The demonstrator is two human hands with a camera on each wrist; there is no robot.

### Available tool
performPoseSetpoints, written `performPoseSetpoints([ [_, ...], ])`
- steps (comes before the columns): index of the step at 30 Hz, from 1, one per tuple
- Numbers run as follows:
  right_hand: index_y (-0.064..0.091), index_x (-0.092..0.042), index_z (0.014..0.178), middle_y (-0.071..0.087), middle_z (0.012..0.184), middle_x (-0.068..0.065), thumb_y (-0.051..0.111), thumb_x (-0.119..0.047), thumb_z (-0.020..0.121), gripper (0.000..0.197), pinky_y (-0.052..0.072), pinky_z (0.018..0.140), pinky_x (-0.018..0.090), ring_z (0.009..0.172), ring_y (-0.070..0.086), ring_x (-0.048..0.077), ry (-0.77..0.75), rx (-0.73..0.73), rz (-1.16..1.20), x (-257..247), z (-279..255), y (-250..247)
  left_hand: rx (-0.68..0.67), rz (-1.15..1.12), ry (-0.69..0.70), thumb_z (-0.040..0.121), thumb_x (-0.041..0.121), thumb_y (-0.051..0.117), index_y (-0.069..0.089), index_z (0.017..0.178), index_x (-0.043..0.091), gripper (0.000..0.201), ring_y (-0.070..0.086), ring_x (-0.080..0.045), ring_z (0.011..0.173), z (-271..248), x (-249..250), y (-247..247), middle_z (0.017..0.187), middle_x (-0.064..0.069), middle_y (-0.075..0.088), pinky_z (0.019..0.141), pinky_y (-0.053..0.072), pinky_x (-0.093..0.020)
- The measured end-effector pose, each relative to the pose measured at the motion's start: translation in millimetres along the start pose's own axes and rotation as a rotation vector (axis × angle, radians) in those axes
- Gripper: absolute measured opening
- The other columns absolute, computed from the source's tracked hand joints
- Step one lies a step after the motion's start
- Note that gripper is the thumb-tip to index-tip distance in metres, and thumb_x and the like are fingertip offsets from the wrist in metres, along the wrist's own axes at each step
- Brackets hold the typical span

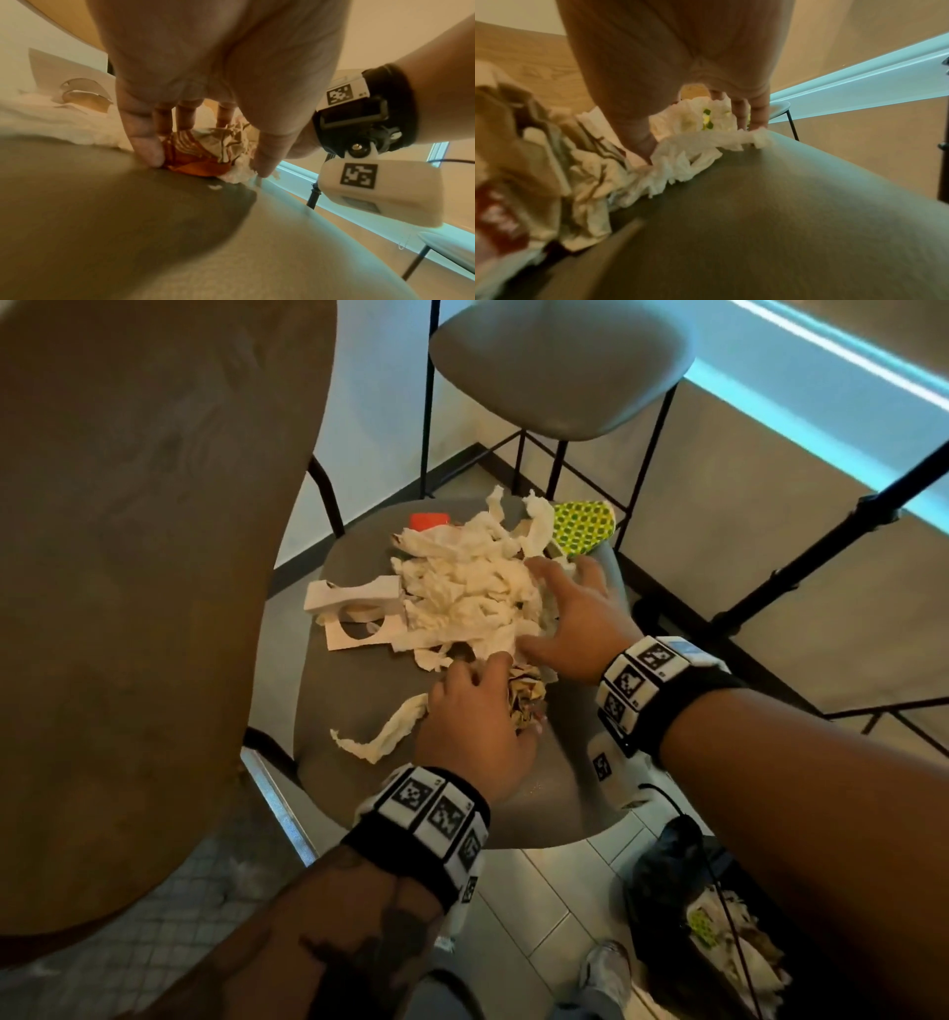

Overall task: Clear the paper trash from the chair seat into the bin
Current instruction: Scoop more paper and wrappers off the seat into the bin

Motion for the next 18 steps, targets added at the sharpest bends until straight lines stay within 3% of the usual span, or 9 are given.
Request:
performPoseSetpoints([
  [2, 0.03, -0.048, 0.144, 0.035, 0.142, 0.008, 0.074, -0.042, 0.079, 0.079, 0.049, 0.101, 0.047, 0.125, 0.046, 0.032, -0.012, 0.069, 0.037, 0.4, 2.3, -0.4, -0.022, 0.062, 0.015, 0.089, 0.044, 0.068, 0.039, 0.137, 0.031, 0.058, 0.042, -0.033, 0.131, 1.3, -0.6, 0.9, 0.138, -0.009, 0.046, 0.097, 0.047, -0.046],
  [4, 0.038, -0.043, 0.137, 0.041, 0.122, 0.003, 0.072, -0.035, 0.082, 0.065, 0.052, 0.09, 0.041, 0.108, 0.049, 0.025, -0.04, 0.111, 0.045, -0.8, 3.2, -3.2, -0.03, 0.074, 0.032, 0.09, 0.038, 0.066, 0.041, 0.135, 0.028, 0.053, 0.044, -0.035, 0.128, 2.8, -1.9, 0.5, 0.134, -0.01, 0.049, 0.095, 0.047, -0.045],
  [10, 0.053, -0.029, 0.124, 0.05, 0.108, 0.001, 0.058, -0.02, 0.094, 0.032, 0.034, 0.063, 0.017, 0.093, 0.053, 0.017, -0.129, 0.139, 0.052, -5.1, 6.3, -9.3, 0.003, -0.038, 0.066, 0.089, 0.031, 0.065, 0.05, 0.126, 0.023, 0.041, 0.051, -0.033, 0.115, 2.2, -5.7, -5.8, 0.12, -0.007, 0.056, 0.092, 0.047, -0.044],
  [12, 0.056, -0.026, 0.121, 0.052, 0.106, 0.002, 0.056, -0.017, 0.094, 0.028, 0.034, 0.063, 0.017, 0.091, 0.053, 0.017, -0.142, 0.149, 0.063, -6.1, 5.2, -11.1, 0.027, -0.074, 0.071, 0.088, 0.031, 0.066, 0.05, 0.124, 0.024, 0.04, 0.052, -0.031, 0.112, 0.7, -7.4, -9.1, 0.118, -0.006, 0.058, 0.089, 0.047, -0.043],
  [16, 0.058, -0.022, 0.118, 0.056, 0.109, 0.004, 0.056, -0.016, 0.094, 0.026, 0.041, 0.075, 0.025, 0.094, 0.054, 0.018, -0.163, 0.161, 0.089, -6.1, -0.9, -17.0, 0.074, -0.119, 0.085, 0.088, 0.033, 0.067, 0.05, 0.124, 0.026, 0.041, 0.053, -0.028, 0.111, -2.8, -8.8, -18.4, 0.119, -0.003, 0.059, 0.088, 0.049, -0.041],
  [18, 0.059, -0.023, 0.118, 0.055, 0.108, 0.001, 0.058, -0.016, 0.093, 0.026, 0.039, 0.072, 0.024, 0.093, 0.052, 0.016, -0.162, 0.186, 0.112, -4.8, -5.0, -20.3, 0.092, -0.142, 0.064, 0.089, 0.034, 0.068, 0.049, 0.126, 0.028, 0.042, 0.052, -0.026, 0.112, -4.7, -9.0, -23.9, 0.12, -0.001, 0.058, 0.089, 0.051, -0.041],
])
Point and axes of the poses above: each hand's wrist, its own z-axis towards the middle knuckle, its own y-axis out of the palm, x = y × z, the point moved 3 cm from there along z, towards the middle knuckle
